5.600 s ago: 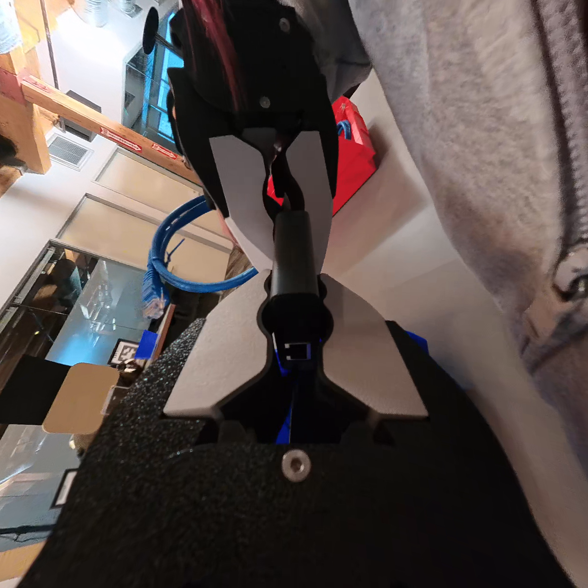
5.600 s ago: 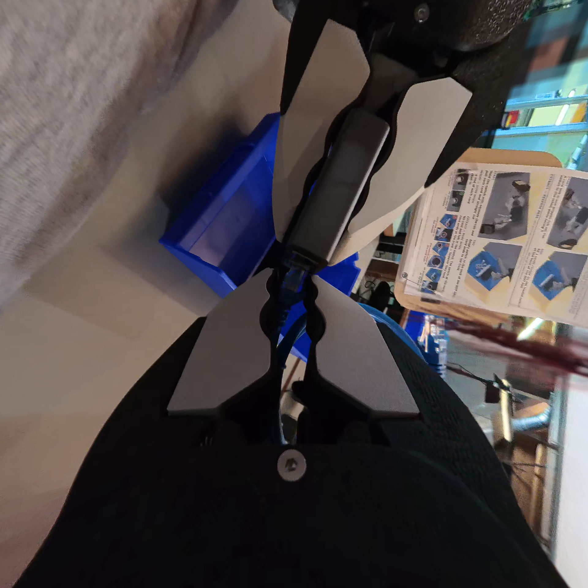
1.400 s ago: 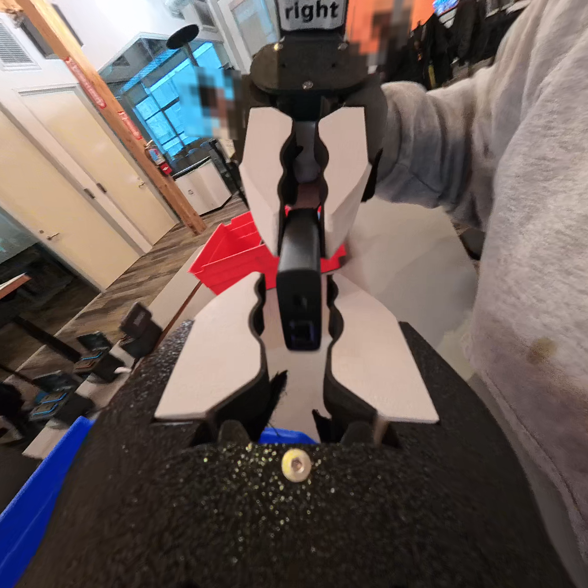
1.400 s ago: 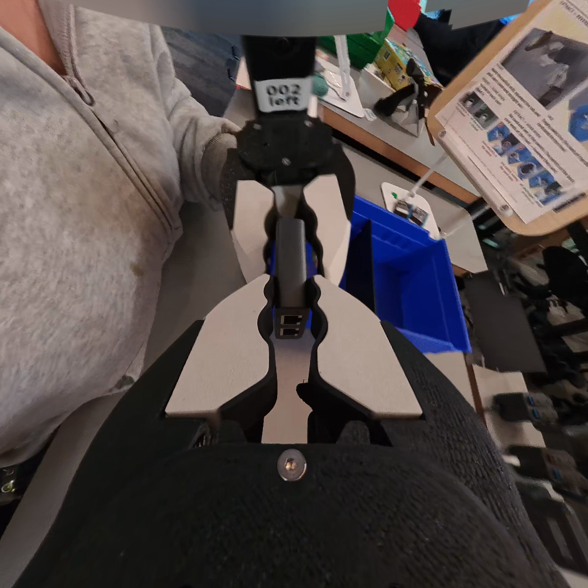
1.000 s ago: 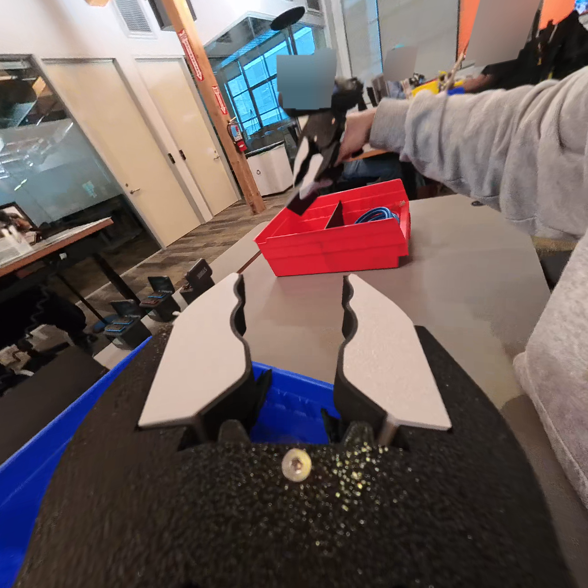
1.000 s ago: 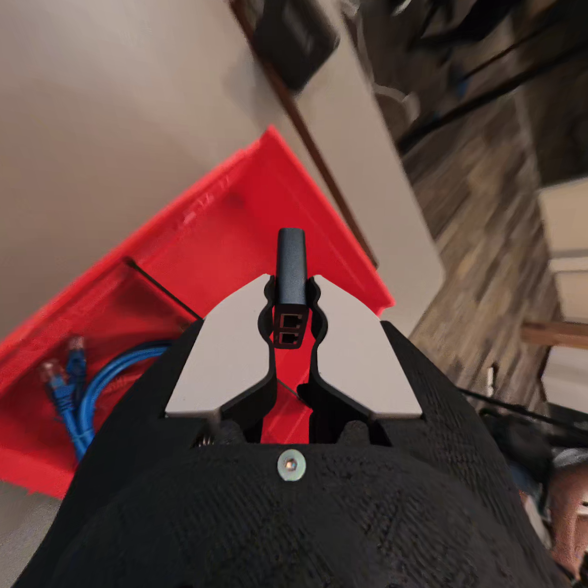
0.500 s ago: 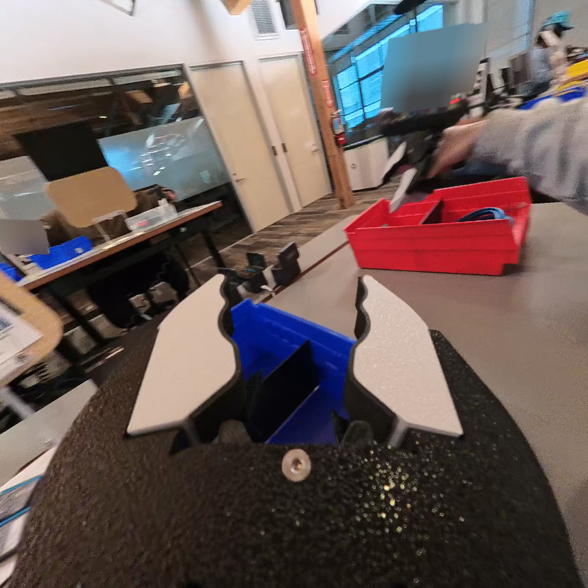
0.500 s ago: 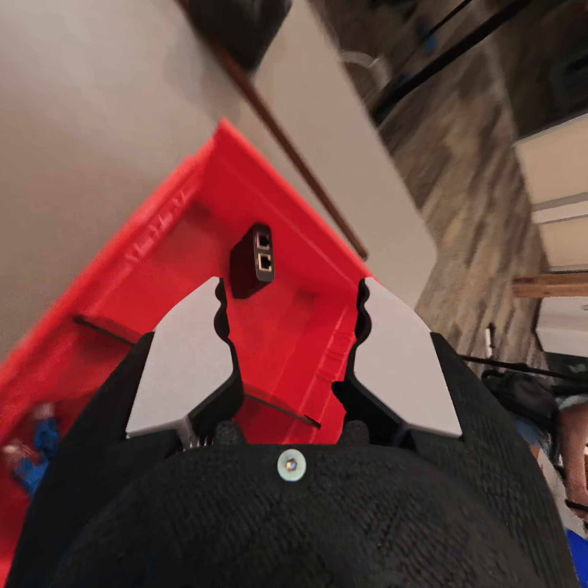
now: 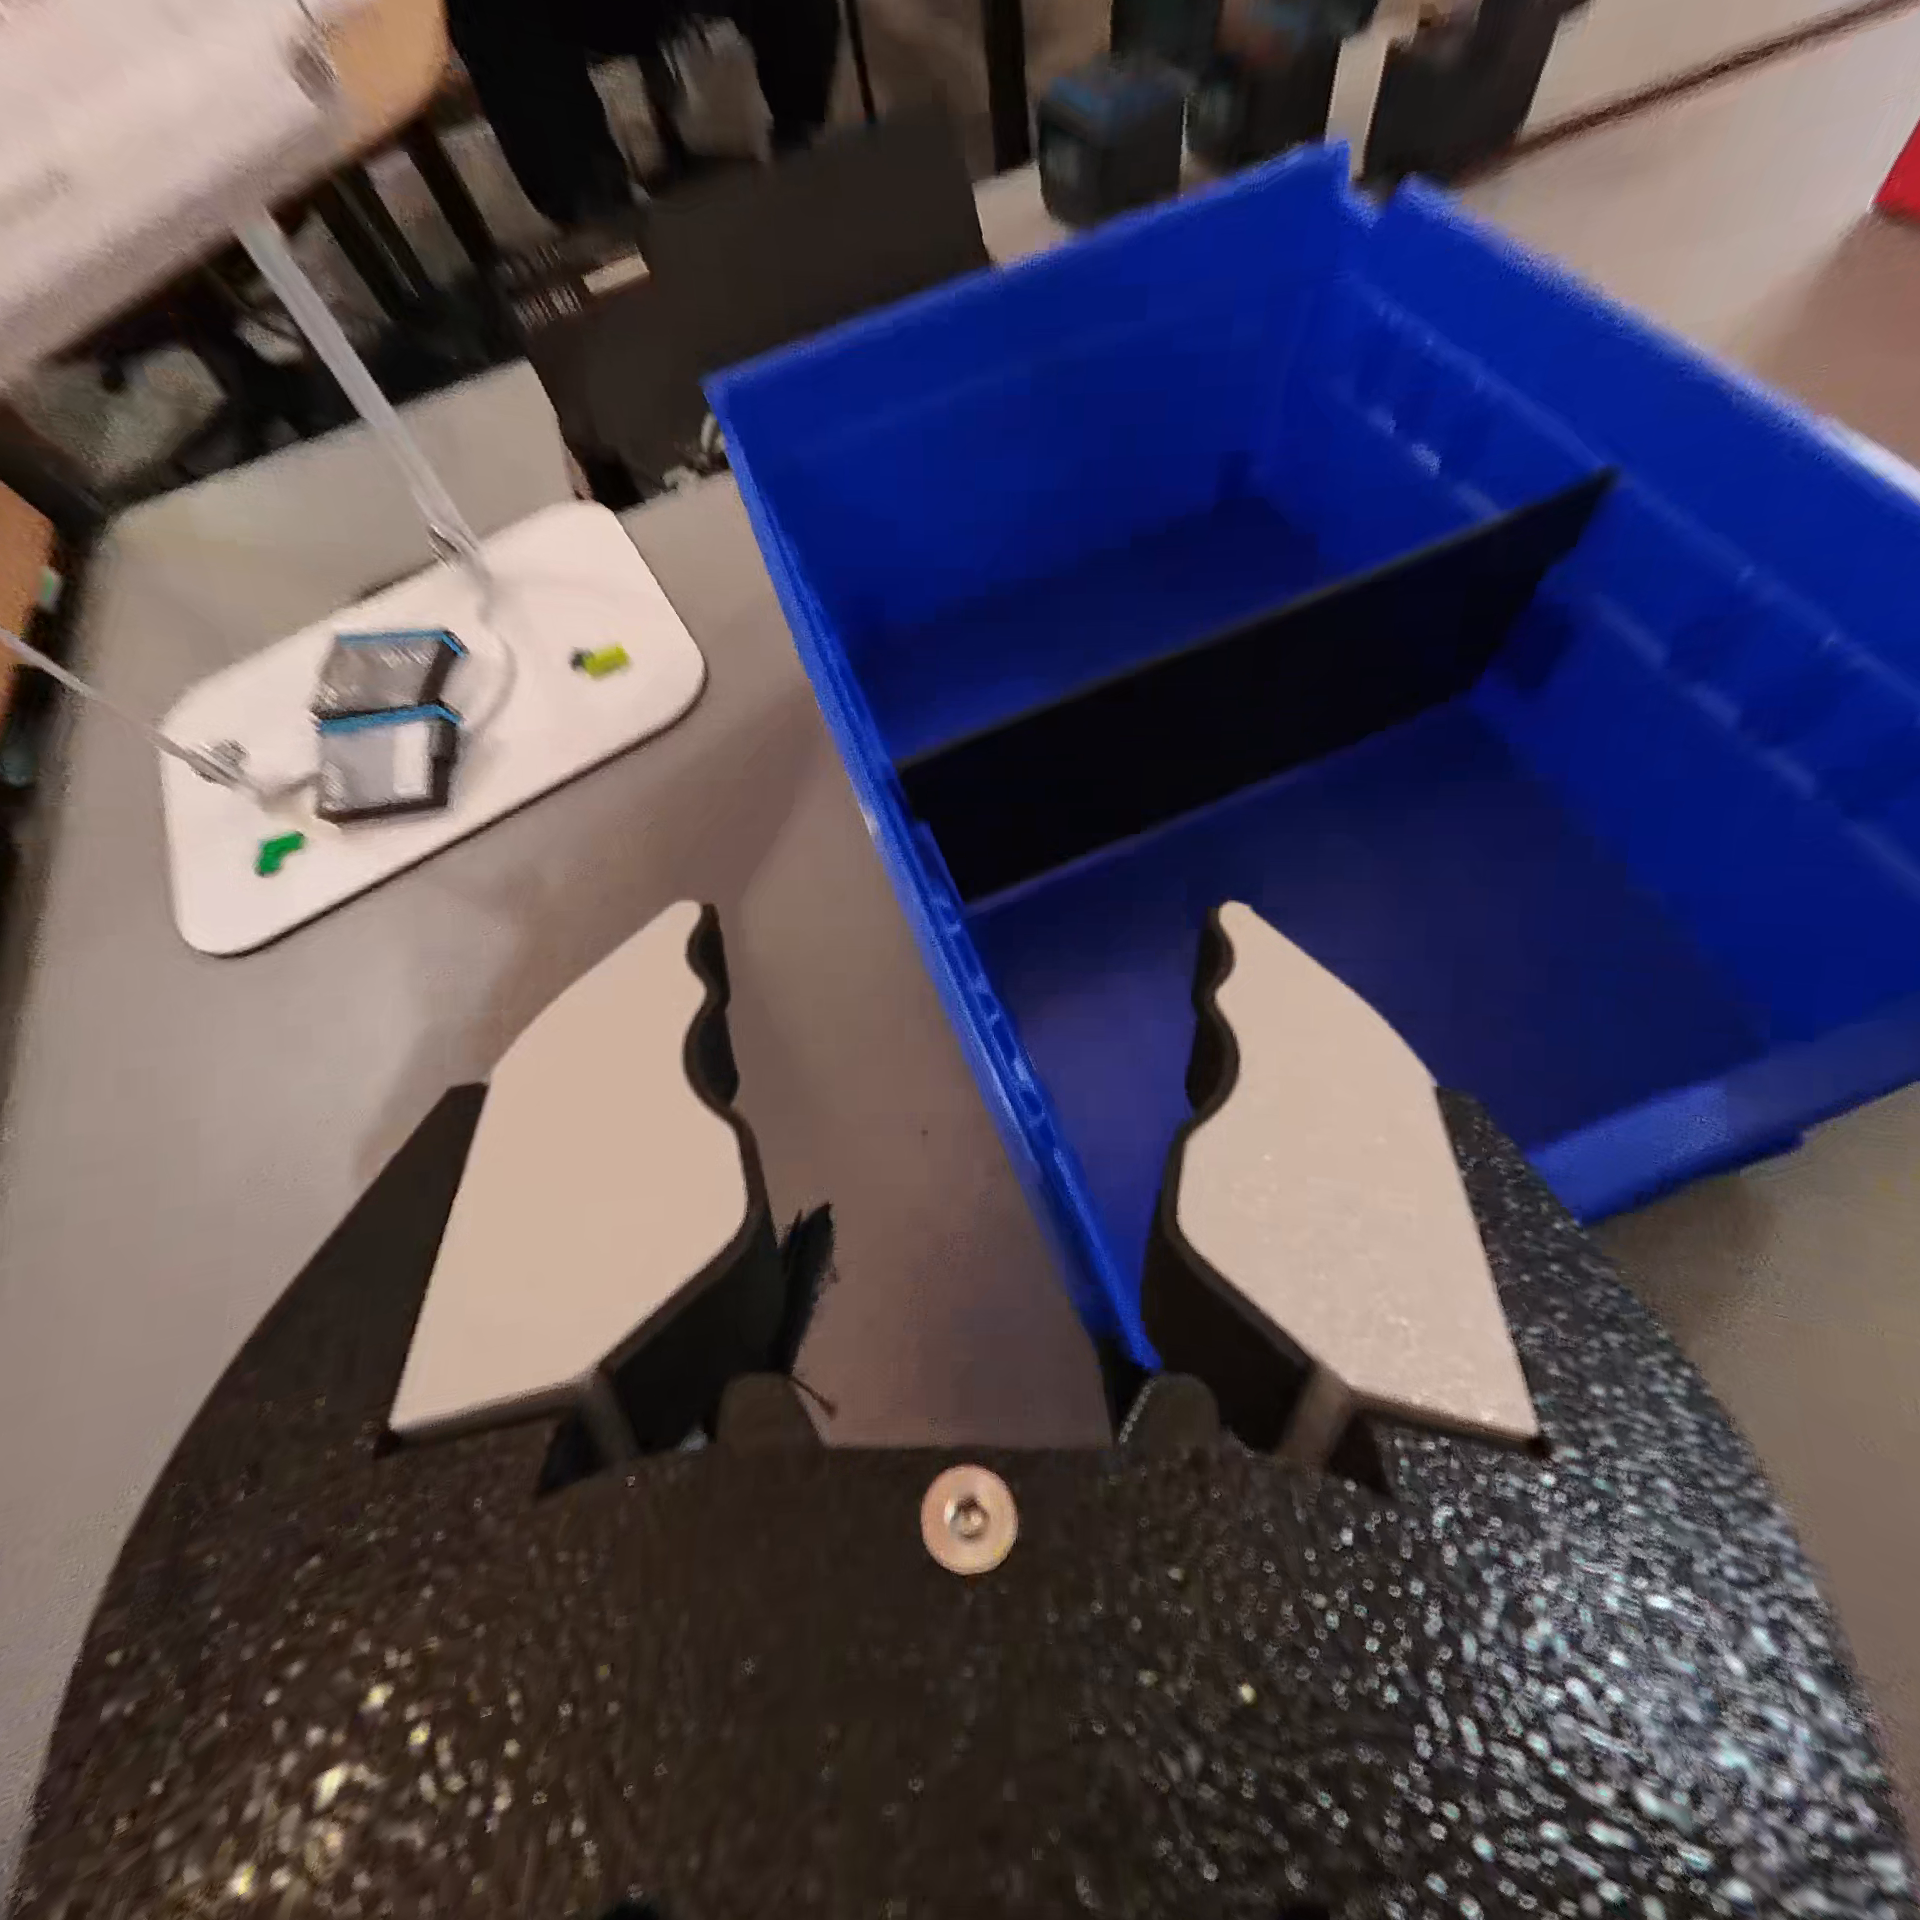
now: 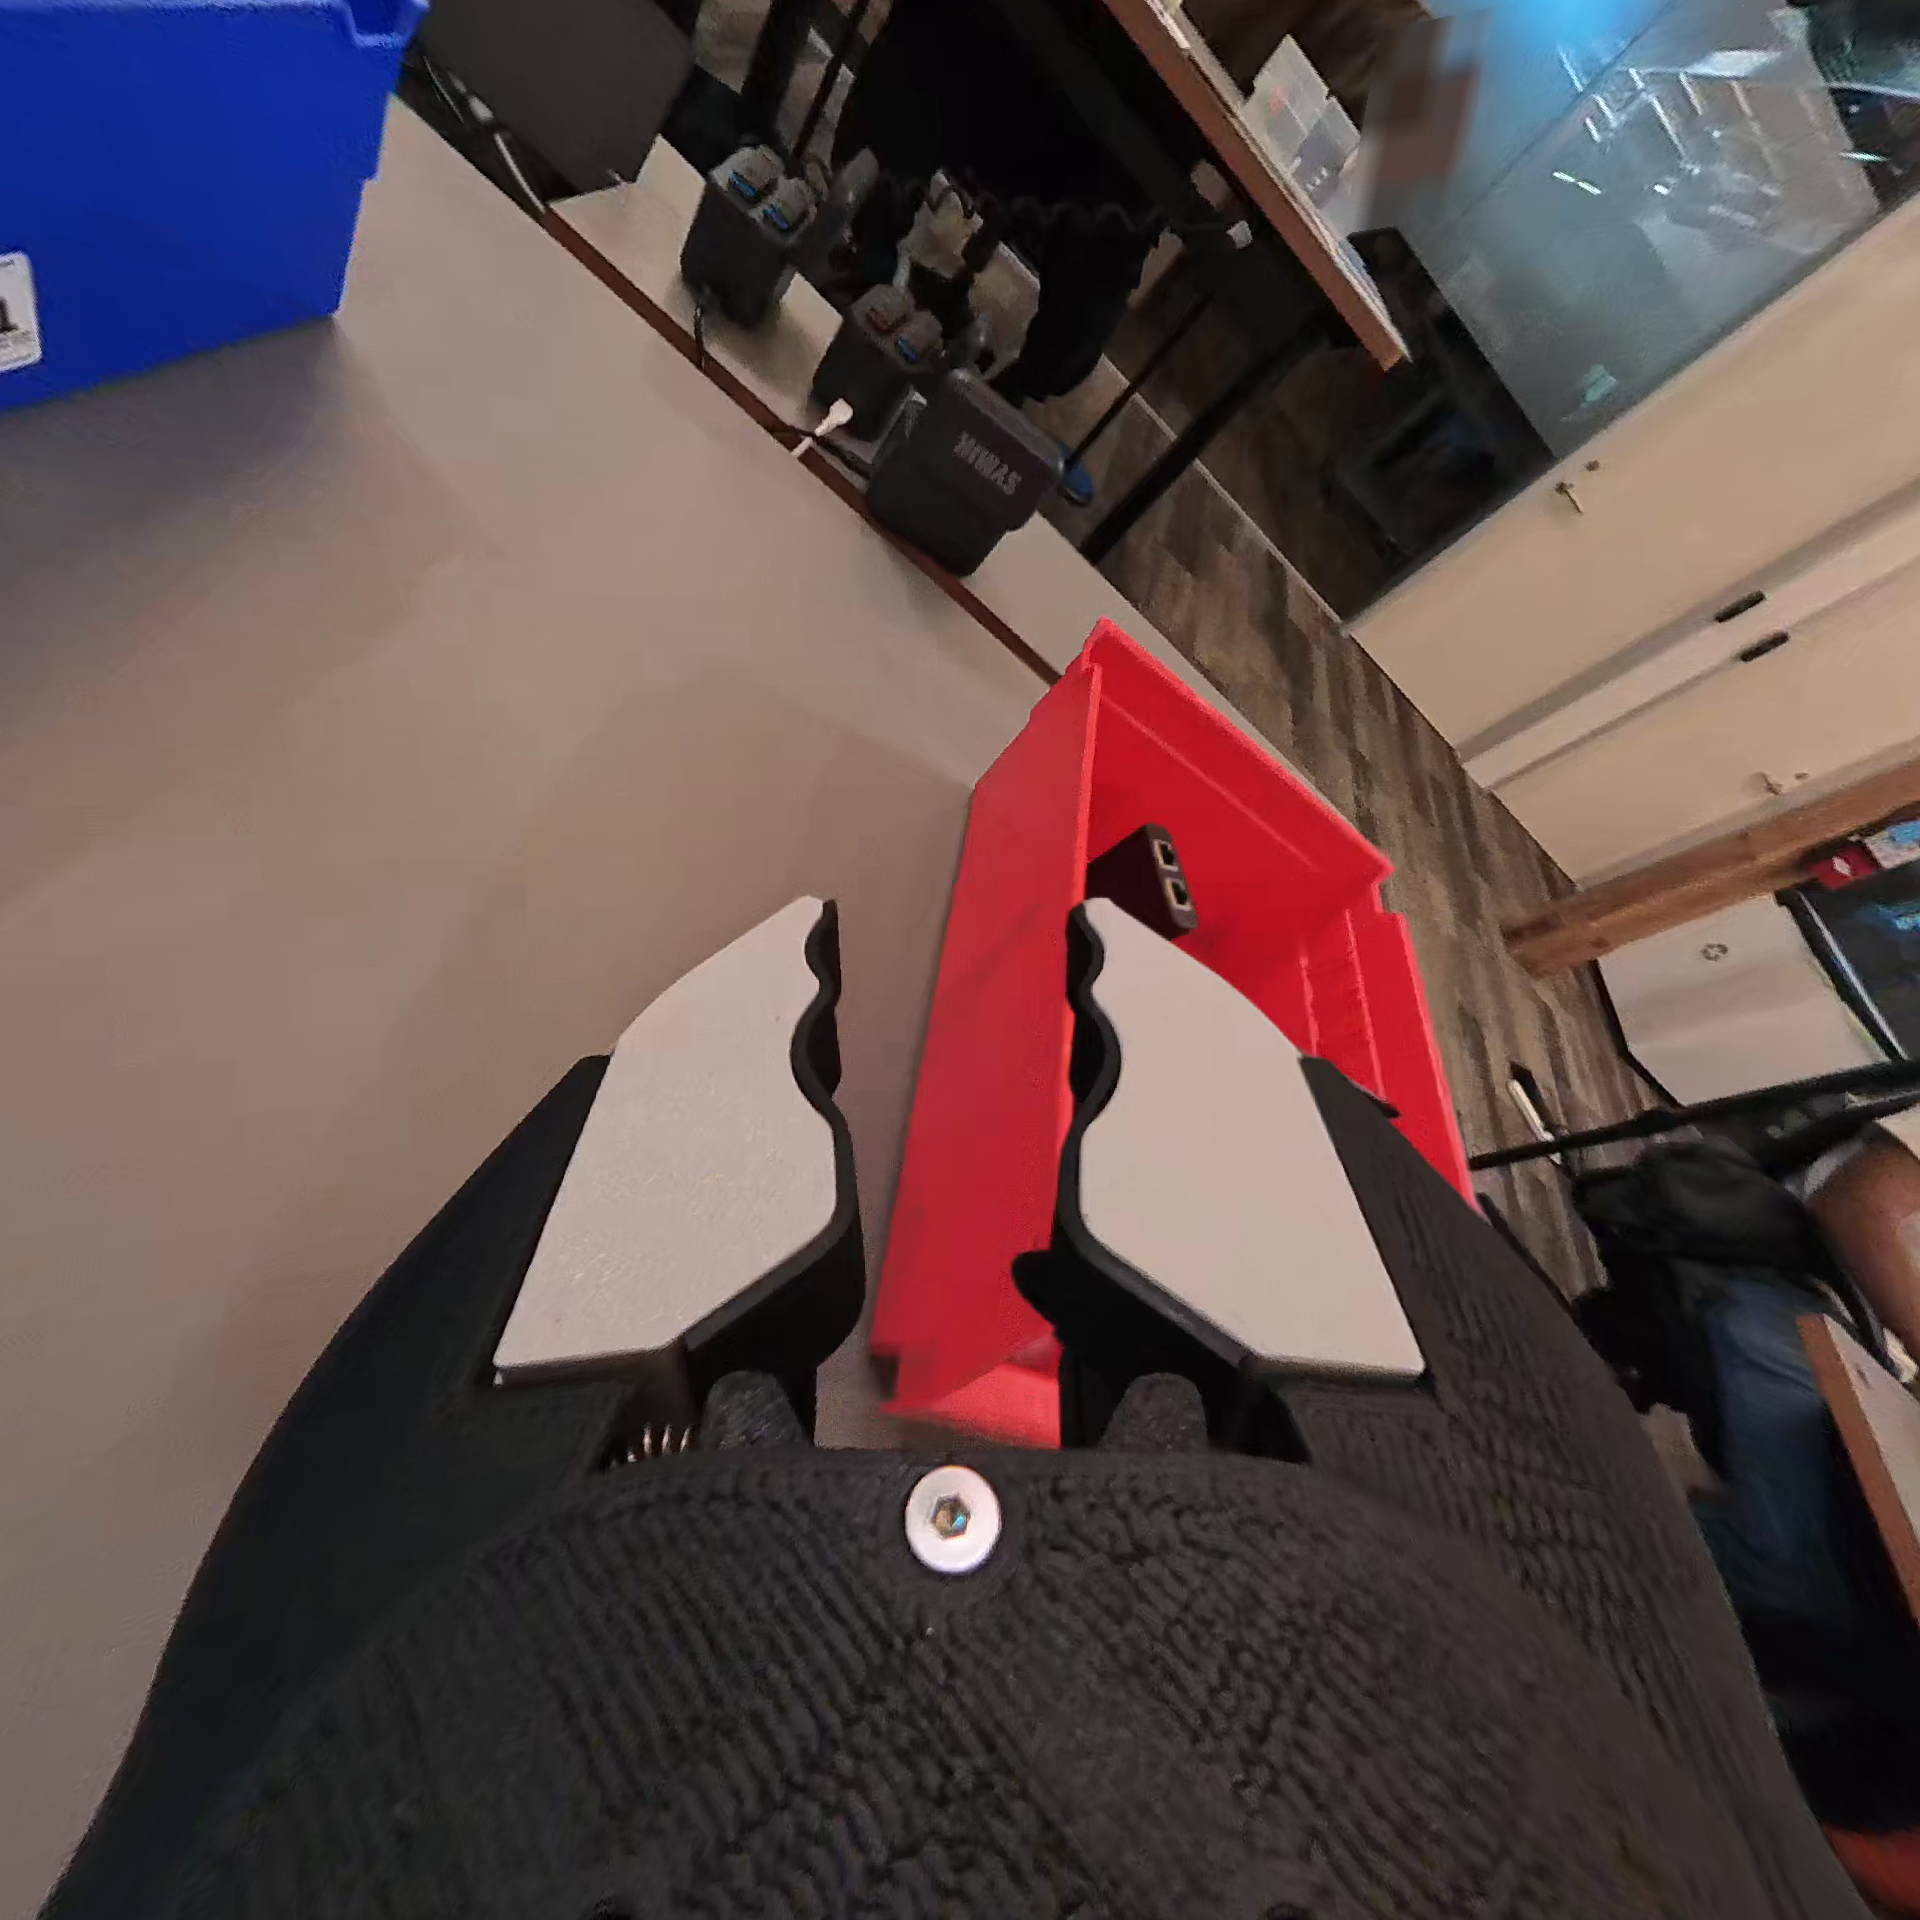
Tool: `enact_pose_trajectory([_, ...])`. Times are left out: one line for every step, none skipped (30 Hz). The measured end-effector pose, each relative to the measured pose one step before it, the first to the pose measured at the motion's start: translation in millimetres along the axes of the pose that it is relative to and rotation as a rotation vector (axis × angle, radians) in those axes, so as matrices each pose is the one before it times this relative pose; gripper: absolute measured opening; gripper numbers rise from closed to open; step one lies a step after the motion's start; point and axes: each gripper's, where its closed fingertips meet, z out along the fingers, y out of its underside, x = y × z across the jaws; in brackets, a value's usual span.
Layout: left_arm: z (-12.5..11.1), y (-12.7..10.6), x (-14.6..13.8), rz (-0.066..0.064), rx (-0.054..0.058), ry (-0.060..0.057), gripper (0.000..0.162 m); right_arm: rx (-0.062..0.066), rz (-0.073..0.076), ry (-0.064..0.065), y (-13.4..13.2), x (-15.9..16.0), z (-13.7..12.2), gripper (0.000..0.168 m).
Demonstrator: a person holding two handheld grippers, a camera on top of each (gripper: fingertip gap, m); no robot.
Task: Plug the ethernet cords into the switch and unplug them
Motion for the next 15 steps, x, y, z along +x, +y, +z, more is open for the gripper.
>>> enact_pose_trajectory([4.01, 8.04, 0.22, 0.0048, -0.0367, 0.0013, 0.086, -0.0062, 0.0091, 0.0122, 3.38, -2.31, -1.23, 0.038])
enact_pose_trajectory([3.6, 8.48, 0.9, 0.0063, -0.0463, 0.0016, 0.087, -0.0116, 0.014, 0.0188, 4.55, 1.38, -0.41, 0.035])
enact_pose_trajectory([3.25, 7.44, 3.73, 0.0095, -0.0411, 0.0187, 0.09, -0.0202, 0.0141, 0.025, 6.1, 4.05, 0.05, 0.034])
enact_pose_trajectory([2.84, 4.56, 4.88, 0.0069, -0.0218, 0.0263, 0.089, -0.0259, 0.0109, 0.0338, 7.0, 6.33, 0.2, 0.034])
enact_pose_trajectory([2.36, 3.39, 5.07, 0.0052, -0.0151, 0.0268, 0.087, -0.0214, 0.0055, 0.0323, 6.56, 6.58, 0.36, 0.034])
enact_pose_trajectory([2.29, 3.44, 4.06, 0.0075, -0.0182, 0.0223, 0.083, -0.0097, 0.0109, 0.0208, 5.46, 5.15, 0.98, 0.034])
enact_pose_trajectory([2.2, 3.03, 2.02, 0.0106, -0.0169, 0.0093, 0.077, -0.0119, 0.0218, 0.0067, 5.7, 3.89, 1.47, 0.035])
enact_pose_trajectory([2.56, 3.21, -0.38, 0.019, -0.0206, -0.0057, 0.069, -0.0174, 0.0232, -0.0007, 5.98, 3.08, 1.78, 0.037])
enact_pose_trajectory([3.13, 3.61, -1.77, 0.0263, -0.0253, -0.0169, 0.063, -0.0124, 0.0216, -0.0063, 4.94, 2.33, 2.02, 0.04])
enact_pose_trajectory([3.15, 2.99, 0.66, 0.0272, -0.0239, -0.0007, 0.064, -0.0027, 0.0185, -0.0139, 3.31, 1.24, 2.29, 0.045])
enact_pose_trajectory([0.82, -1.35, 0.9, 0.0081, -0.0038, 0.0064, 0.061, 0.0053, 0.0203, -0.0175, 2.03, 0.19, 2.33, 0.05])
enact_pose_trajectory([0.89, -1.38, -1.86, 0.012, 0.0006, -0.016, 0.061, -0.0013, 0.0213, -0.0142, 2.22, 0.38, 2.13, 0.051])
enact_pose_trajectory([0.9, -0.51, -0.34, 0.0145, -0.0064, -0.0048, 0.06, -0.0058, 0.0156, -0.0129, 2.45, -0.01, 2.34, 0.052])
enact_pose_trajectory([0.98, 0.05, -0.18, 0.0042, -0.0109, -0.002, 0.059, -0.0111, 0.0097, -0.0142, 2.67, -0.94, 2.3, 0.052])
enact_pose_trajectory([0.93, 0.38, -0.08, -0.0003, -0.0129, 0.0008, 0.058, -0.0166, 0.008, -0.0151, 3.0, -1.5, 2.54, 0.052])
